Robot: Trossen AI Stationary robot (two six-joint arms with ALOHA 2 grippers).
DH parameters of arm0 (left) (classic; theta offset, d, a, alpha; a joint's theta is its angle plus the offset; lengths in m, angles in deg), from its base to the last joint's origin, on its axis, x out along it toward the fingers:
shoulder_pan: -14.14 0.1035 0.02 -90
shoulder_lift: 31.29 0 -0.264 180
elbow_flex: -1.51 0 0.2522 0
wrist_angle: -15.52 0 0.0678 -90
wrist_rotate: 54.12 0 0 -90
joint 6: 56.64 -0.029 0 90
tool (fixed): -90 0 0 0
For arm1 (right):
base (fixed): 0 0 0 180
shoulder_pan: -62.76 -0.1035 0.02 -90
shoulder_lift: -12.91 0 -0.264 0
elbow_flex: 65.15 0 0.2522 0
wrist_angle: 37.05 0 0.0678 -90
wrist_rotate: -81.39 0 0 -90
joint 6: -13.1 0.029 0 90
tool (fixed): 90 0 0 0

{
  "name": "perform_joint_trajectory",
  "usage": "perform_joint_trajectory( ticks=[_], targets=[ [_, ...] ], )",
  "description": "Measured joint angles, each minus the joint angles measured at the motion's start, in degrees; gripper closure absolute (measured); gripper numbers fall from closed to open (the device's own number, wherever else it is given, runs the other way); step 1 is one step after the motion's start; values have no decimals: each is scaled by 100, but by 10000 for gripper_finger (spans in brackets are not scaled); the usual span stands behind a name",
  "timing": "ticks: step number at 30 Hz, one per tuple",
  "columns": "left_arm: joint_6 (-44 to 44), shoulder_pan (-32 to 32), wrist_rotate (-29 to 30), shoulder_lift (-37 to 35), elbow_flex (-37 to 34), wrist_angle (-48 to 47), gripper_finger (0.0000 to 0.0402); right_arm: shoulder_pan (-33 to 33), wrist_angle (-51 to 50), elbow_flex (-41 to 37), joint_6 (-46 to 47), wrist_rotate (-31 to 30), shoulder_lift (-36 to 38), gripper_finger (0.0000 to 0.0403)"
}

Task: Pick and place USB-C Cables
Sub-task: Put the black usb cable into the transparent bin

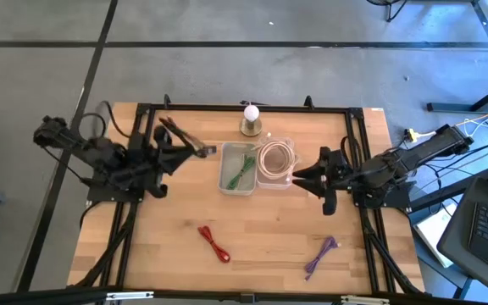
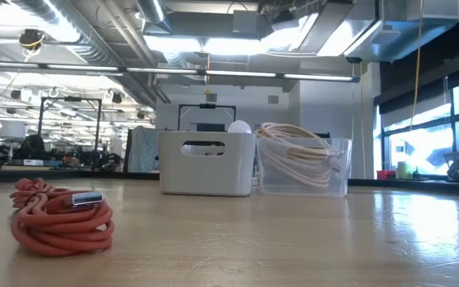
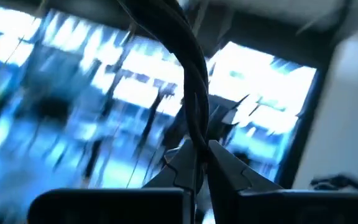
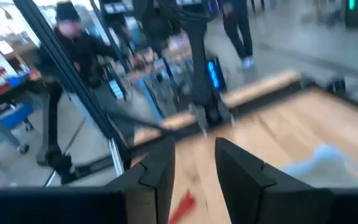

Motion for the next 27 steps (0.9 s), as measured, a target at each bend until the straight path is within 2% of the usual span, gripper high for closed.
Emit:
perform_joint_trajectory(
  ticks=[2,4,8,11,18,22,27],
  targets=[
    [-267,418,-906,97,0,585,389,49,577,0,-455,1,-93,286],
    [-94,844,-1665,211,7,824,388,109,1146,4,-924,82,-211,286],
    [833,1583,-2629,577,5,856,388,232,2081,4,-1606,223,-460,286],
    [1336,1968,-3277,942,47,1029,388,327,2422,4,-1773,270,-638,286],
    [2000,2443,-4590,1952,841,1034,387,545,2423,299,-1945,541,-1163,284],
    [2232,2544,-5275,2422,1274,981,387,642,2067,673,-2266,576,-1421,271],
    [2375,2580,-5631,2672,1478,986,387,737,1349,1244,-2398,578,-1602,256]
  ],
)
